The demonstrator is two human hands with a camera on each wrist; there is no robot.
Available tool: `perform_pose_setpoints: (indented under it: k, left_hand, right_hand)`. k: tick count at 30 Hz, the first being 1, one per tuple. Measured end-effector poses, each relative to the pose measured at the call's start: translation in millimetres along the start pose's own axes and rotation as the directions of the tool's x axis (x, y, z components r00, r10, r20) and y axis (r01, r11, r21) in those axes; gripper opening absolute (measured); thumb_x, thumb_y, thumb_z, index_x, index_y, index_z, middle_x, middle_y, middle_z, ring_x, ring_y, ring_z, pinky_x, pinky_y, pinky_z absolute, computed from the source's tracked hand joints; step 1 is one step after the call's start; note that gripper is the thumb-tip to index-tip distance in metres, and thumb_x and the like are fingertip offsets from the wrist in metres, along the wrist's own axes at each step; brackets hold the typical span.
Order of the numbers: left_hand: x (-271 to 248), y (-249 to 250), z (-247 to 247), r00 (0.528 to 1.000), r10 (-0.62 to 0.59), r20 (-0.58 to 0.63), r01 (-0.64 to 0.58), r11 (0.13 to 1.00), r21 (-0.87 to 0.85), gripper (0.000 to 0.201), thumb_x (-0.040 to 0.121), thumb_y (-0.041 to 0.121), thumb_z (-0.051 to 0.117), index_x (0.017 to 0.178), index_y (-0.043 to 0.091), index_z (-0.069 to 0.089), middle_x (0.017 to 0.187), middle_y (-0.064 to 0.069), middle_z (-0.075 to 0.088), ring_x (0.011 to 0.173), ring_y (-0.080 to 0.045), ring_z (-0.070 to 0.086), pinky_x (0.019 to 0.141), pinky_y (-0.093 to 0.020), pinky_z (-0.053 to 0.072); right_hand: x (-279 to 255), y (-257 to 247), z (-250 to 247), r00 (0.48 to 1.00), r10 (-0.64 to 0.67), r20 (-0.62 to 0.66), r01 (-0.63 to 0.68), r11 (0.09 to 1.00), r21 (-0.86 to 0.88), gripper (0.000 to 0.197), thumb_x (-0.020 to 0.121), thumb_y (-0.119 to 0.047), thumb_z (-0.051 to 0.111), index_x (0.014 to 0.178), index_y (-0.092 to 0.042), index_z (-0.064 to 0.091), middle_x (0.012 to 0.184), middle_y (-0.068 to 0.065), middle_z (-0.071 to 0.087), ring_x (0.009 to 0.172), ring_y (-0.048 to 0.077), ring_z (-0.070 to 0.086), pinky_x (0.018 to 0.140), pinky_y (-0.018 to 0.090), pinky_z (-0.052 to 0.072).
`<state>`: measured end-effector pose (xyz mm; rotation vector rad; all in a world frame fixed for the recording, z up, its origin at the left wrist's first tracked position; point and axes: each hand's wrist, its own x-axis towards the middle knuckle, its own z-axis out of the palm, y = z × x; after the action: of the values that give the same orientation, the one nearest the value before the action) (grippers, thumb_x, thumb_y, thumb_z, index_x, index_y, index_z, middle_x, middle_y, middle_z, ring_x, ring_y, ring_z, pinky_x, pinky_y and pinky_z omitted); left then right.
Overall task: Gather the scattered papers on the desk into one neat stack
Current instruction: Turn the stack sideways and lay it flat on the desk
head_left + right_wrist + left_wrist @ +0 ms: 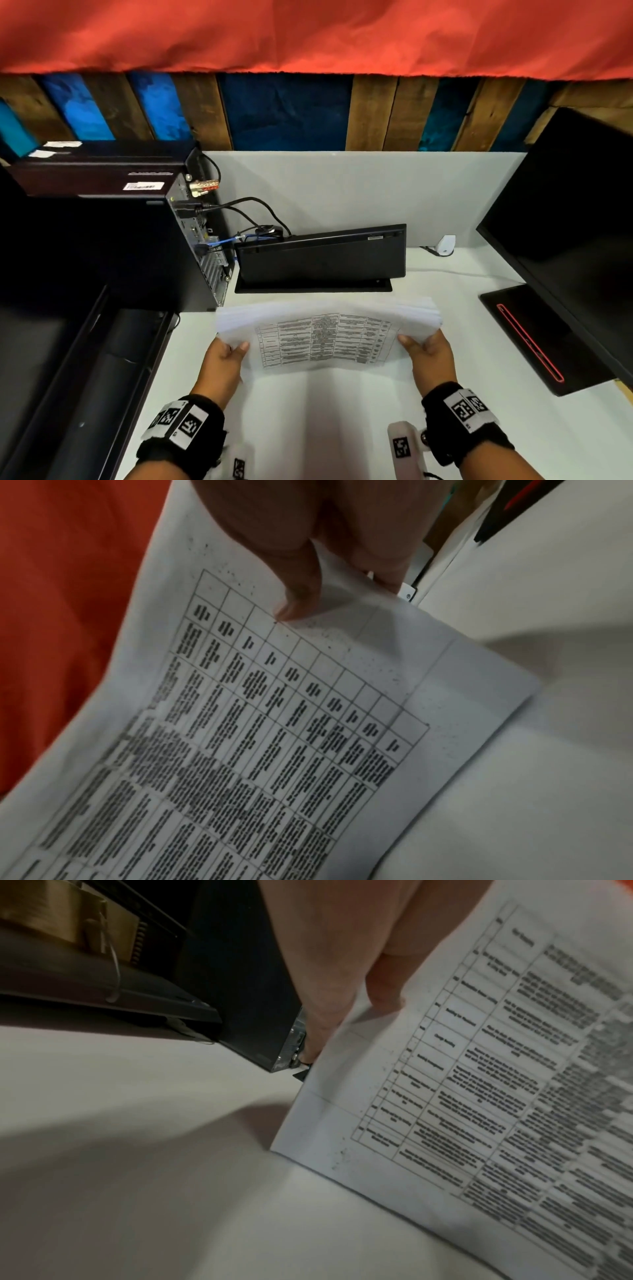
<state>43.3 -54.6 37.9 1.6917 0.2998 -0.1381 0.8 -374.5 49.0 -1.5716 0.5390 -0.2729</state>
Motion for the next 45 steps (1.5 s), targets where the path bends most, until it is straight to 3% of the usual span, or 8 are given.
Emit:
perform_pose_setpoints:
  k: [4, 11, 17, 21, 26, 30, 37, 45]
  left_hand:
    - [-2, 14, -6, 0.999, 0.042, 0.028, -0.042, 0.999, -0.006, 0.028, 0.096, -0.004, 0.044, 0.119, 0.003, 0.059, 0.106, -0.004, 0.070, 0.097, -0.012, 0.066, 0.081, -0.026, 0.050]
    - [1, 10, -7, 0.999, 0.013, -0.029, -0.010, 0.995, 0.100, 0.019, 0.097, 0.004, 0.047, 0.114, 0.003, 0.056, 0.095, -0.015, 0.067, 0.083, -0.030, 0.062, 0.082, -0.054, 0.051]
    - [-5, 36, -9, 0.996, 0.085, -0.014, -0.085, 0.996, 0.012, 0.022, 0.098, 0.001, 0.045, 0.115, 0.005, 0.057, 0.104, -0.005, 0.067, 0.097, -0.016, 0.063, 0.083, -0.025, 0.046]
    - [-3, 17, -4, 0.999, 0.023, -0.031, -0.020, 0.996, 0.085, 0.014, 0.096, 0.000, 0.047, 0.106, 0.003, 0.057, 0.097, -0.013, 0.066, 0.092, -0.034, 0.062, 0.080, -0.044, 0.050]
    - [-7, 20, -3, 0.997, 0.008, -0.075, -0.005, 0.999, 0.031, 0.012, 0.096, -0.001, 0.047, 0.096, -0.007, 0.058, 0.096, -0.022, 0.068, 0.093, -0.032, 0.065, 0.074, -0.029, 0.051]
    - [-13, 41, -4, 0.994, 0.103, -0.045, -0.104, 0.995, -0.010, 0.024, 0.095, -0.005, 0.045, 0.100, 0.009, 0.063, 0.092, 0.001, 0.069, 0.080, 0.001, 0.068, 0.068, -0.008, 0.052]
    - [-8, 12, -3, 0.993, -0.007, -0.115, 0.007, 1.000, 0.006, 0.021, 0.094, -0.003, 0.049, 0.099, 0.016, 0.057, 0.109, -0.016, 0.066, 0.104, -0.030, 0.062, 0.098, -0.049, 0.047]
    - [-16, 61, -16, 0.998, 0.043, -0.055, -0.044, 0.999, -0.016, 0.028, 0.092, -0.009, 0.049, 0.100, 0.015, 0.060, 0.097, -0.003, 0.070, 0.088, -0.016, 0.066, 0.081, -0.032, 0.051]
  right_hand:
    - [1, -11, -1, 0.999, -0.044, 0.001, 0.044, 0.999, 0.024, 0.034, 0.083, 0.006, 0.062, 0.111, -0.014, 0.060, 0.100, -0.002, 0.070, 0.089, 0.004, 0.067, 0.076, 0.012, 0.053]
    - [-2, -13, 1, 0.998, -0.057, 0.011, 0.057, 0.998, -0.011, 0.038, 0.081, 0.009, 0.065, 0.115, -0.004, 0.056, 0.096, 0.000, 0.067, 0.089, 0.012, 0.063, 0.078, 0.021, 0.048]
    - [-1, -23, -2, 0.995, -0.095, -0.015, 0.096, 0.994, 0.055, 0.036, 0.082, 0.009, 0.063, 0.114, -0.006, 0.057, 0.099, 0.003, 0.069, 0.092, 0.016, 0.065, 0.086, 0.029, 0.050]
    - [-5, -12, 1, 0.997, -0.076, 0.015, 0.076, 0.996, -0.034, 0.040, 0.082, 0.006, 0.064, 0.119, -0.005, 0.054, 0.102, 0.005, 0.066, 0.095, 0.020, 0.062, 0.083, 0.024, 0.048]
    - [-5, -20, 4, 0.996, -0.089, -0.014, 0.089, 0.996, -0.011, 0.033, 0.084, 0.008, 0.060, 0.114, -0.005, 0.057, 0.097, 0.000, 0.067, 0.088, 0.008, 0.064, 0.073, 0.013, 0.046]
    - [-3, -26, 3, 0.994, -0.106, -0.025, 0.106, 0.994, 0.021, 0.031, 0.083, 0.010, 0.060, 0.110, -0.006, 0.058, 0.094, -0.001, 0.069, 0.077, -0.006, 0.066, 0.074, 0.010, 0.051]
    - [-13, -16, 8, 0.998, -0.064, -0.013, 0.063, 0.997, -0.032, 0.032, 0.085, 0.007, 0.060, 0.114, -0.008, 0.056, 0.093, -0.002, 0.064, 0.089, 0.018, 0.060, 0.063, 0.004, 0.047]
    - [-9, -27, -17, 0.969, 0.092, 0.230, -0.096, 0.995, 0.007, 0.029, 0.074, 0.004, 0.073, 0.098, -0.012, 0.068, 0.092, 0.005, 0.077, 0.088, 0.022, 0.073, 0.078, 0.037, 0.057]
